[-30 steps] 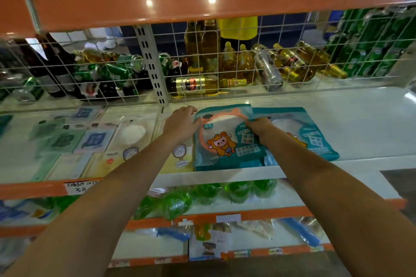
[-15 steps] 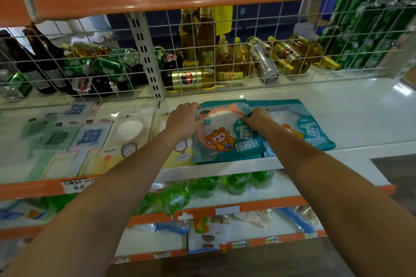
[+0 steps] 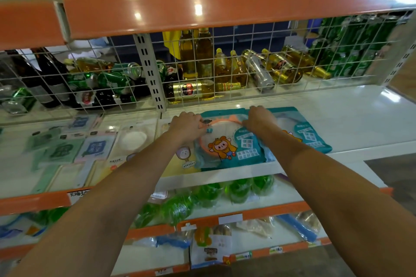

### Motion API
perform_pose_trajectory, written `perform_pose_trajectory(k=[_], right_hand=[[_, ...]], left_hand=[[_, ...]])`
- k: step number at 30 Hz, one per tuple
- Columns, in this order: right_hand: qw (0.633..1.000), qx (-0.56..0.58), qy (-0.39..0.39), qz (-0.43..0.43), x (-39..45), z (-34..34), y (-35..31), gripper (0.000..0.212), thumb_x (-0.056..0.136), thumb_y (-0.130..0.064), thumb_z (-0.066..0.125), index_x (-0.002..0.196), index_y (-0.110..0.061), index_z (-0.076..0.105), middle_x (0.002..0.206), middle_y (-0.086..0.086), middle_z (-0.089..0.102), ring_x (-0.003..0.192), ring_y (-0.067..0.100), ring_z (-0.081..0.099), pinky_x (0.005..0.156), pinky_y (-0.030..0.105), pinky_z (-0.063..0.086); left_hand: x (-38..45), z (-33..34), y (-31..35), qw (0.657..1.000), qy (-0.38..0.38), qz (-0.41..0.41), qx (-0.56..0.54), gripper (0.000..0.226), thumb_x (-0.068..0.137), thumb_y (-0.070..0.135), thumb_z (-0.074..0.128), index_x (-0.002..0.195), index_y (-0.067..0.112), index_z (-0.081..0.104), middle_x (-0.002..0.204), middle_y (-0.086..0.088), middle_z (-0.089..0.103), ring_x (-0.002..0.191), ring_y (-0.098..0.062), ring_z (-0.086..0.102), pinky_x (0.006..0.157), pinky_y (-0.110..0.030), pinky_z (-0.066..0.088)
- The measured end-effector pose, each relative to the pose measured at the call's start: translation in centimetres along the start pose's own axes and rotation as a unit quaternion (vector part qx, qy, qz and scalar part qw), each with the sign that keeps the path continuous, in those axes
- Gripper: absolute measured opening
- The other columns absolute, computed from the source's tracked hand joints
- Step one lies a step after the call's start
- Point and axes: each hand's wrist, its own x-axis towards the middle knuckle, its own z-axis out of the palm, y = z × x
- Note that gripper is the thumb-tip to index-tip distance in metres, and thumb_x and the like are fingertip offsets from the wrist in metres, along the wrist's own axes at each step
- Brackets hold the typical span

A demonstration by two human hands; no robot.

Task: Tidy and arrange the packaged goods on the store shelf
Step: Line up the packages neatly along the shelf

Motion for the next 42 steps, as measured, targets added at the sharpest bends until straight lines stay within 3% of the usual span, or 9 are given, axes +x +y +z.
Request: perform_pose_trajectory(k=[5,9,16,19,27,31,34,38,42], right_hand=[[0.993,-0.066,0.048,-0.089,-0.1,-1.4,-2.4,0.046,0.093,-0.030,0.055,0.135,-0.012,0.045,0.136,0.010,0.046,0.125,0.027,0.044,0.101,0.041,0.040],[0.985,-0.088,0.027,-0.144,-1.1,-1.2,-4.1,0.054,0.094,-0.033,0.054,0.142,-0.014,0.038,0.148,0.011,0.035,0.139,0.028,0.031,0.111,0.044,0.031],[0.968,-0.113,-0.038,-0.223,-2.3,0.4,-7.4,0.048,0.096,-0.040,0.046,0.138,-0.016,0.042,0.138,0.011,0.045,0.128,0.028,0.041,0.102,0.043,0.039],[0.959,-0.108,-0.054,-0.258,-2.8,1.1,-9.7,0.047,0.096,-0.039,0.046,0.137,-0.016,0.042,0.137,0.010,0.046,0.127,0.028,0.043,0.102,0.042,0.039],[0.928,-0.089,-0.067,-0.356,-5.9,3.7,-18.3,0.051,0.096,-0.041,0.047,0.141,-0.018,0.038,0.145,0.010,0.039,0.133,0.029,0.037,0.106,0.042,0.038],[0.908,-0.103,-0.079,-0.399,-8.2,4.7,-22.9,0.054,0.097,-0.040,0.044,0.145,-0.017,0.031,0.146,0.011,0.037,0.134,0.031,0.035,0.104,0.041,0.037],[0.901,-0.092,-0.079,-0.417,-10.0,5.6,-26.5,0.056,0.097,-0.039,0.045,0.146,-0.017,0.030,0.147,0.011,0.036,0.134,0.030,0.034,0.105,0.040,0.037],[0.899,-0.100,-0.098,-0.415,-12.6,7.2,-31.5,0.057,0.097,-0.039,0.045,0.148,-0.018,0.027,0.150,0.011,0.032,0.135,0.031,0.033,0.108,0.041,0.035],[0.897,-0.102,-0.091,-0.421,-15.1,8.7,-36.6,0.055,0.098,-0.037,0.044,0.147,-0.018,0.031,0.146,0.012,0.041,0.128,0.031,0.045,0.099,0.038,0.042]], left_hand=[[-0.5,-2.6,-0.9,0.999,0.038,0.015,0.006,0.048,0.096,0.047,0.044,0.135,0.020,0.048,0.138,-0.006,0.050,0.124,-0.026,0.047,0.094,-0.037,0.041],[-1.8,-3.6,-1.9,0.999,0.045,0.006,-0.001,0.048,0.096,0.044,0.044,0.138,0.019,0.045,0.140,-0.007,0.049,0.126,-0.026,0.046,0.095,-0.037,0.041],[-4.7,-3.0,-4.3,0.996,-0.037,-0.077,-0.014,0.048,0.094,0.047,0.045,0.136,0.022,0.047,0.140,-0.007,0.049,0.125,-0.027,0.047,0.097,-0.038,0.041],[-6.9,-3.2,-5.8,0.993,-0.038,-0.111,-0.031,0.046,0.095,0.044,0.043,0.133,0.019,0.049,0.135,-0.009,0.052,0.119,-0.028,0.051,0.091,-0.035,0.042],[-14.0,-3.6,-12.1,0.977,-0.006,-0.213,-0.025,0.048,0.093,0.044,0.048,0.133,0.018,0.047,0.132,-0.010,0.052,0.123,-0.031,0.048,0.102,-0.045,0.038],[-17.7,-4.3,-15.7,0.964,-0.015,-0.265,-0.027,0.055,0.095,0.049,0.044,0.143,0.023,0.038,0.148,-0.007,0.040,0.135,-0.030,0.037,0.111,-0.051,0.029],[-20.3,-4.9,-18.3,0.956,-0.026,-0.292,-0.012,0.058,0.095,0.050,0.043,0.146,0.024,0.031,0.153,-0.006,0.030,0.139,-0.029,0.029,0.113,-0.049,0.026],[-23.9,-5.2,-22.0,0.949,-0.034,-0.313,0.001,0.059,0.096,0.048,0.042,0.147,0.023,0.029,0.153,-0.005,0.031,0.138,-0.029,0.030,0.111,-0.047,0.025],[-27.2,-5.3,-26.2,0.948,-0.050,-0.315,0.011,0.060,0.097,0.050,0.039,0.148,0.024,0.027,0.152,-0.006,0.031,0.139,-0.029,0.029,0.112,-0.048,0.027]])
